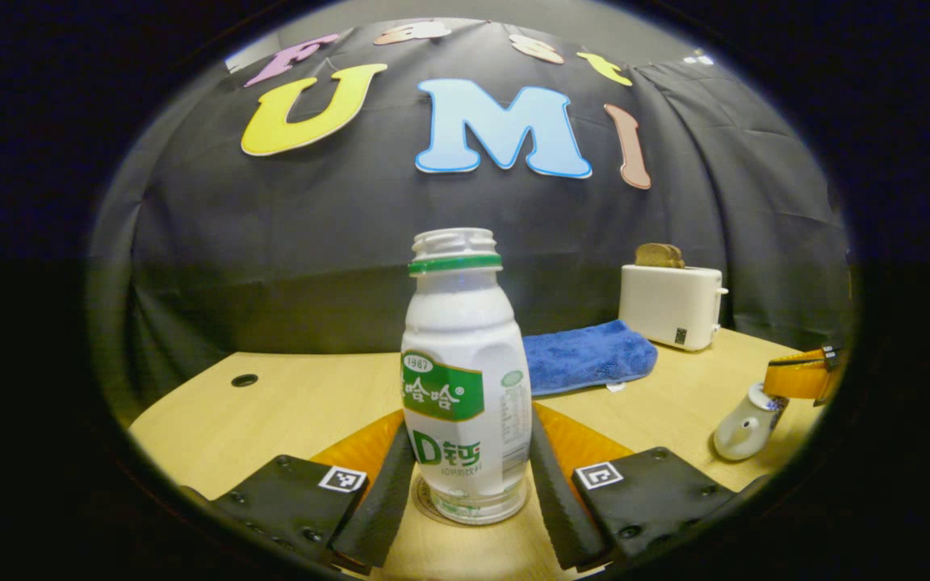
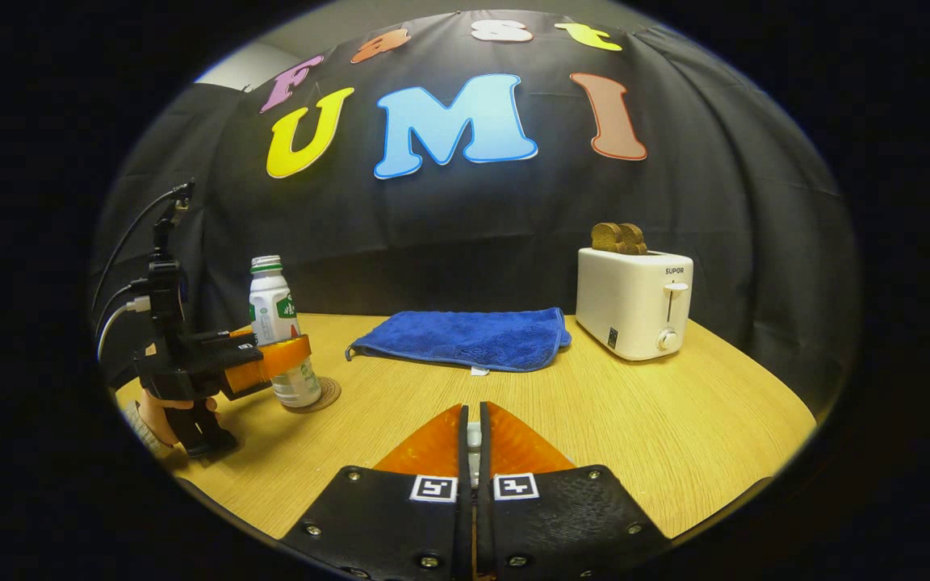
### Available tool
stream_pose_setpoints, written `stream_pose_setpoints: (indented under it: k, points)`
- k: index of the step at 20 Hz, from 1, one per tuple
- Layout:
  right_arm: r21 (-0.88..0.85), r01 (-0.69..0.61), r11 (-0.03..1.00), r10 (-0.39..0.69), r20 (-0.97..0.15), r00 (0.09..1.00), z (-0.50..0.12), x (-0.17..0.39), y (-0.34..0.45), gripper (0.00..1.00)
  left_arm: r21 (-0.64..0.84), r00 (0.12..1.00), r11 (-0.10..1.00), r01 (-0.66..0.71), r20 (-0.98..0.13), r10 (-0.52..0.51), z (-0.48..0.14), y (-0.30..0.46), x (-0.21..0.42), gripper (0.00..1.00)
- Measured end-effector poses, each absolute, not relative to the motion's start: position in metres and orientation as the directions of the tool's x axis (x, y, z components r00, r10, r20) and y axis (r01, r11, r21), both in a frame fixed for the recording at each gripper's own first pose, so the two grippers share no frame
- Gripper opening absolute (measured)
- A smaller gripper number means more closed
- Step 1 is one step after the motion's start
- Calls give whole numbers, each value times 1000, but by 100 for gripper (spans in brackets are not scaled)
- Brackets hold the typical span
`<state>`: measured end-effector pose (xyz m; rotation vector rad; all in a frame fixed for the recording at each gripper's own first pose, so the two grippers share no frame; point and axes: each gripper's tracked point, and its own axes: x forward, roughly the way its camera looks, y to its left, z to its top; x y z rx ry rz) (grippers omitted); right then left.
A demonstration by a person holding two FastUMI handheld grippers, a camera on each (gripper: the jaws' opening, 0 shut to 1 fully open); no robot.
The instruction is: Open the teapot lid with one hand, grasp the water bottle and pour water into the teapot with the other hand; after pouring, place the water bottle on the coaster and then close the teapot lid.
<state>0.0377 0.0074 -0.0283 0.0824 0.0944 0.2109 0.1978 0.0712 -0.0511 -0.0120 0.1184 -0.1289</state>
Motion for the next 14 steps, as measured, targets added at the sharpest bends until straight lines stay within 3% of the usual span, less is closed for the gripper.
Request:
stream_pose_setpoints:
  k: [4, 8, 9, 10, 11, 14]
  points:
    - [98, -206, 974, 214, -86, 973, -29, 37, 7, 2, -26, 984, 991, 129, -118, -132, -51, 69, 197, 81]
    - [117, -205, 972, 216, -89, 972, -29, 36, 6, 9, -33, 987, 992, 125, -97, -128, -42, 69, 194, 87]
    - [126, -221, 967, 232, -85, 969, -28, 35, 9, 11, -33, 988, 991, 127, -83, -129, -36, 70, 192, 94]
    - [129, -237, 963, 248, -84, 965, -28, 34, 14, 27, -31, 989, 992, 124, -78, -126, -35, 69, 190, 96]
    - [114, -232, 966, 243, -85, 966, -28, 34, 14, 35, -30, 990, 992, 121, -75, -123, -31, 69, 189, 97]
    - [68, -212, 975, 216, -69, 974, -25, 32, 10, 39, -16, 992, 994, 110, -63, -111, -27, 73, 183, 99]
